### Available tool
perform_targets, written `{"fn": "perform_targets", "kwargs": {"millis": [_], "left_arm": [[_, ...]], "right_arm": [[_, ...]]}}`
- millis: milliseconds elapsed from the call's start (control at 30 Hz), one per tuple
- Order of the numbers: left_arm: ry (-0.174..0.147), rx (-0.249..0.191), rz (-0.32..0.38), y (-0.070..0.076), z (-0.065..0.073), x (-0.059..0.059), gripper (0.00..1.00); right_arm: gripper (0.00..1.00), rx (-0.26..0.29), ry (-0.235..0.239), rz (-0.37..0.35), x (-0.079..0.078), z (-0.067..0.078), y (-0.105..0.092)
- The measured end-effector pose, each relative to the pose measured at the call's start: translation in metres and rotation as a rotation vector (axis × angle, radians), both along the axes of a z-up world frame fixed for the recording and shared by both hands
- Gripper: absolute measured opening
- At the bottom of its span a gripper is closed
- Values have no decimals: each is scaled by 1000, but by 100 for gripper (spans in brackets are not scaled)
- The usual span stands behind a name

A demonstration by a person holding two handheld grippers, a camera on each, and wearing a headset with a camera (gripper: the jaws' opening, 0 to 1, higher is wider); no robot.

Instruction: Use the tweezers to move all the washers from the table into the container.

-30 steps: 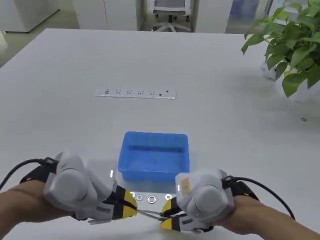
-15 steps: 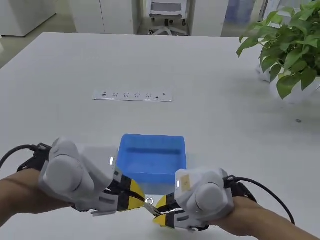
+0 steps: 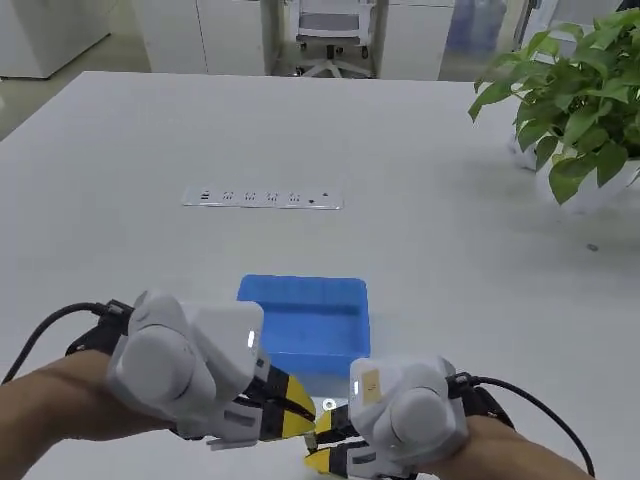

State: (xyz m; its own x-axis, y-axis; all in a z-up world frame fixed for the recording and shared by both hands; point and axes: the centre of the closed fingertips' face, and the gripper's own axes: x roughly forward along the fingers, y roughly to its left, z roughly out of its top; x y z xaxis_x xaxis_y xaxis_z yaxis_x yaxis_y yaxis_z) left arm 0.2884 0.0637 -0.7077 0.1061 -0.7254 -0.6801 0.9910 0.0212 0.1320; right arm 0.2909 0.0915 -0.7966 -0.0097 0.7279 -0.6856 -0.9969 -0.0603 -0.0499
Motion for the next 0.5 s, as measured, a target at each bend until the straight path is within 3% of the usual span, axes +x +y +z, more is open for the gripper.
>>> {"fn": "perform_targets", "kwargs": {"millis": [300,500], "left_arm": [[-4,-23,-10,-5,0,3,6],[15,-38,-20,-11,-1,2,6]], "right_arm": [[10,2,-2,-2,1,0,-2],[11,7,-2,-9,1,0,-4]]}}
